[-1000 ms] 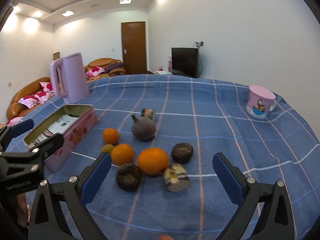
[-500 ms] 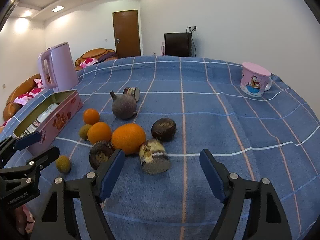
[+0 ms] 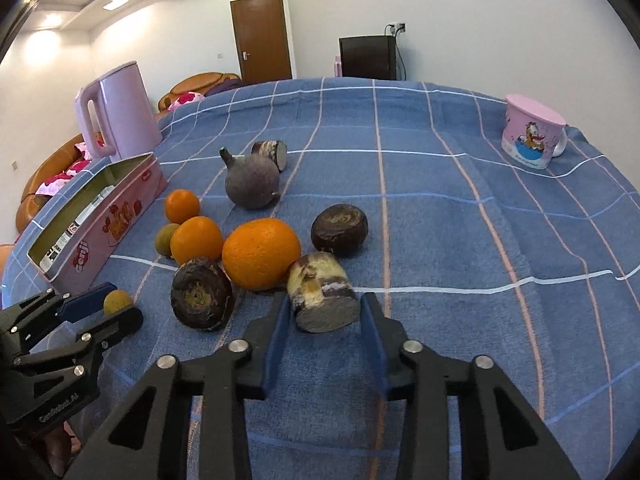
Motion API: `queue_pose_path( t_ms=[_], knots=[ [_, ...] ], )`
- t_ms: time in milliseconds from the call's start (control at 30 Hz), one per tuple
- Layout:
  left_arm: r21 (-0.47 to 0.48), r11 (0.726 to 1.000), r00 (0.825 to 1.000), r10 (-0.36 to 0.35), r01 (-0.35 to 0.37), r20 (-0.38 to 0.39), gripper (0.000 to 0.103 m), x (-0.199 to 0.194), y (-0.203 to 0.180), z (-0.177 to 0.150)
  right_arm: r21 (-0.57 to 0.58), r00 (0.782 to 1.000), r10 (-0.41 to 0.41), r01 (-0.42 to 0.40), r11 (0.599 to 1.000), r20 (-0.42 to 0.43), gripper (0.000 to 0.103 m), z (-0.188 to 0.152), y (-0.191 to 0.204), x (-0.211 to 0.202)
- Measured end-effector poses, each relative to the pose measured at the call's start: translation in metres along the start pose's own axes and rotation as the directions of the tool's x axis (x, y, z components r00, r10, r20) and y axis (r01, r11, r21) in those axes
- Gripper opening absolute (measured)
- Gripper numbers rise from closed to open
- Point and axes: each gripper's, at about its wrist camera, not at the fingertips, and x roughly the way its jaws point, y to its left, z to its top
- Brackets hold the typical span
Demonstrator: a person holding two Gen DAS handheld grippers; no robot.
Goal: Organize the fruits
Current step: 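Grasp small brownish-yellow fruit with left tool while right tool grasps sugarcane piece, then carry the small fruit and sugarcane piece over the pink tin box with both tools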
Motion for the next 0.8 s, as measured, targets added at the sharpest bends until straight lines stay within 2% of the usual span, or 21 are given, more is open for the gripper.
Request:
queue_pose_path(
  t_ms=[367,800],
  knots=[
    [0.001,1.000,0.999,0.024,-0.024,0.024,0.028,-0.003,0.003,0.001,-0.008,0.997,0.028,-0.027,1.000,0.067,0.037,-0.002,0.000,-0.011],
    [0.035,0.992,0.983,0.114,-0.121,0.143,0.028,-0.025,0.001,0.009,-0.021,0.985,0.056,-0.054,0.998,0.163,0.037,-0.004,0.002,-0.023]
  ],
)
